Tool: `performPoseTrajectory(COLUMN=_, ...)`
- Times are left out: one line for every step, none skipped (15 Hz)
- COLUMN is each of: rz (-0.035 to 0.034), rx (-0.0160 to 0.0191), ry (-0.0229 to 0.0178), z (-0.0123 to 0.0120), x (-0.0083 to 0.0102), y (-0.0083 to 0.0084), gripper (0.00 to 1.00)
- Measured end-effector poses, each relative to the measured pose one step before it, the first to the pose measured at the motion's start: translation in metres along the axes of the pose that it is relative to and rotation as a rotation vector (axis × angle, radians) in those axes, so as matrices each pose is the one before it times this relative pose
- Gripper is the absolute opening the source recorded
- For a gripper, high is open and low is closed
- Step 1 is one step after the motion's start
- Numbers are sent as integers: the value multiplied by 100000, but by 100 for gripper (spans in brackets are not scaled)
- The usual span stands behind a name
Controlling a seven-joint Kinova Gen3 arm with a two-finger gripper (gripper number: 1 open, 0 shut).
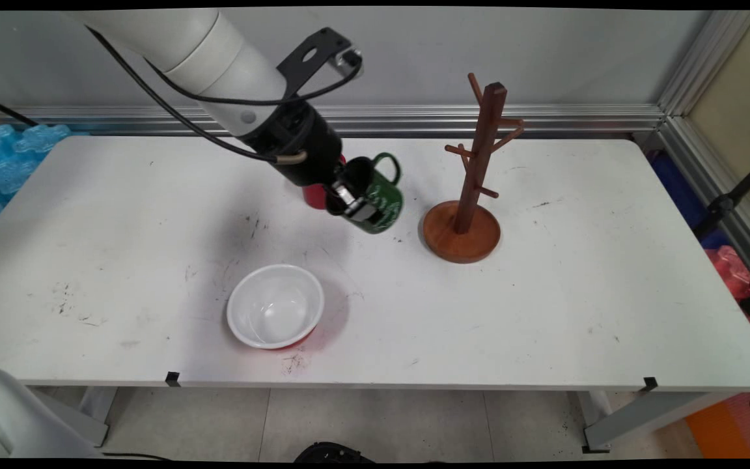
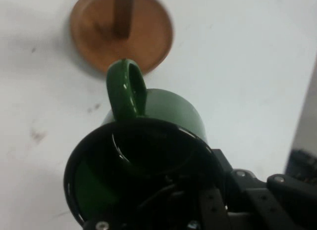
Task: Place the picked object on the table
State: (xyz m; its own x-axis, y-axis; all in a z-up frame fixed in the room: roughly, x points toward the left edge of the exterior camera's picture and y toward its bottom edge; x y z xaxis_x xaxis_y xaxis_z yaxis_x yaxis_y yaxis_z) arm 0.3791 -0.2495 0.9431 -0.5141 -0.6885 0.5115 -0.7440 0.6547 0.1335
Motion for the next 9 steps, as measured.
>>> performPoseTrajectory(rz=1299, rx=1872, ry=-2386, z=138, x=-77, y=-553, gripper=0)
performPoseTrajectory(rz=1173, rx=1842, ry=-2474, z=211, x=-52, y=-571, gripper=0)
performPoseTrajectory(rz=1215, rx=1845, ry=-2364, z=263, x=-6, y=-545, gripper=0)
performPoseTrajectory(rz=1082, rx=1581, ry=-2056, z=286, x=12, y=-449, gripper=0)
performPoseTrajectory(rz=662, rx=998, ry=-1337, z=233, x=27, y=-282, gripper=0)
performPoseTrajectory(rz=951, rx=1445, ry=-2036, z=388, x=56, y=-395, gripper=0)
performPoseTrajectory(rz=635, rx=930, ry=-1276, z=289, x=57, y=-244, gripper=0)
performPoseTrajectory(rz=925, rx=1333, ry=-1907, z=462, x=101, y=-323, gripper=0)
performPoseTrajectory(rz=549, rx=788, ry=-1218, z=342, x=93, y=-177, gripper=0)
